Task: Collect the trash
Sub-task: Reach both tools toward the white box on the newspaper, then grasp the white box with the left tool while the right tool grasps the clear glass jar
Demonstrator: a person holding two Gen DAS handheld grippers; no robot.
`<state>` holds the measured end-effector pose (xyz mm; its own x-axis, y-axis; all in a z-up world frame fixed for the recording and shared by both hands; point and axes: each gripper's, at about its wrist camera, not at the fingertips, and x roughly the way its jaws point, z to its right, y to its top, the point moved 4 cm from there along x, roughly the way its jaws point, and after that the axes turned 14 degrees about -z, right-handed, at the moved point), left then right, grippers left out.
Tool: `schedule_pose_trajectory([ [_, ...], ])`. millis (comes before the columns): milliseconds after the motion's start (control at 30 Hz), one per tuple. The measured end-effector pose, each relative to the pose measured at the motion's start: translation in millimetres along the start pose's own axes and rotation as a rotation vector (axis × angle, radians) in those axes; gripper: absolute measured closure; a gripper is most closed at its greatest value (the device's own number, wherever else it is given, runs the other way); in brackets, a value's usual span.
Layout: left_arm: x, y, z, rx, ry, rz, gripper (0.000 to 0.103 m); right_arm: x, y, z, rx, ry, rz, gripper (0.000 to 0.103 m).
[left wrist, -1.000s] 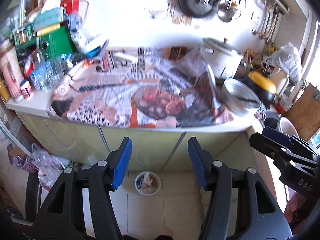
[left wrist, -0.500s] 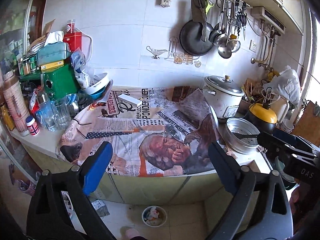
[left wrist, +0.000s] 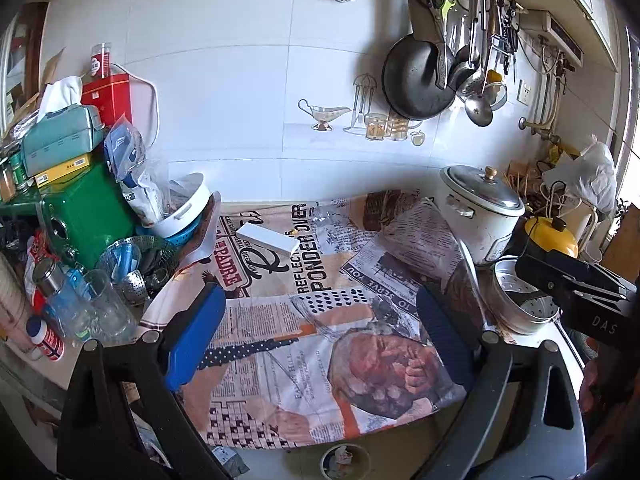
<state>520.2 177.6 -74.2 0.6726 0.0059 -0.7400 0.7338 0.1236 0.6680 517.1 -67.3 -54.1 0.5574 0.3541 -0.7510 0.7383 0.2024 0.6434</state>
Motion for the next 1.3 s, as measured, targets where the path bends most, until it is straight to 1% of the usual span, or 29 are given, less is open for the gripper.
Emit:
schedule_pose_trajectory([
  [167,34.9,22.4,-19.6,-0.028,-0.019,-0.041,0.006,35.2,29.0,-0.6,-0.002,-0.001,-0.034,0.024],
  [333,73.8,44.8,-26.3,-0.025,0.014,-0.069,0.006,78.1,62.5,6.8,-0.030,0.001,-0.063,0.024],
  [500,112.8,66.5,-31.3,-0.104,0.019,-0.091,0.006,136.6,102.1,15.5,-0.092,0.032,-0.110,0.024],
  [633,152.4,88.2,-35.7,-0.181,0.084,-0.115,0.006,188.1,134.3,22.4,-0.171,0.058,-0.154,0.024],
  [700,178.1,97.6,-39.1,-0.202,0.133,-0.138,0.006,217.5,150.1,24.1,-0.213,0.069,-0.182,0.024],
  [800,217.8,108.8,-45.3,-0.230,0.172,-0.168,0.006,261.6,167.5,24.1,-0.261,0.092,-0.224,0.024],
  [900,255.5,113.6,-56.8,-0.287,0.195,-0.182,0.006,308.2,178.2,21.5,-0.301,0.108,-0.250,0.024],
  [1000,291.0,114.3,-71.2,-0.358,0.196,-0.209,0.006,356.6,185.1,15.1,-0.328,0.135,-0.295,0.024],
  [1100,322.4,112.1,-81.6,-0.406,0.201,-0.246,0.006,399.7,187.0,7.6,-0.354,0.148,-0.336,0.025],
  [1200,351.6,106.8,-88.3,-0.441,0.203,-0.313,0.006,438.6,185.5,2.0,-0.365,0.136,-0.386,0.025],
  [1267,365.5,104.2,-90.0,-0.455,0.205,-0.339,0.006,459.6,182.4,-0.9,-0.379,0.112,-0.416,0.030],
  [1300,370.5,103.6,-91.3,-0.466,0.202,-0.346,0.006,467.0,181.2,-2.9,-0.386,0.109,-0.427,0.034],
])
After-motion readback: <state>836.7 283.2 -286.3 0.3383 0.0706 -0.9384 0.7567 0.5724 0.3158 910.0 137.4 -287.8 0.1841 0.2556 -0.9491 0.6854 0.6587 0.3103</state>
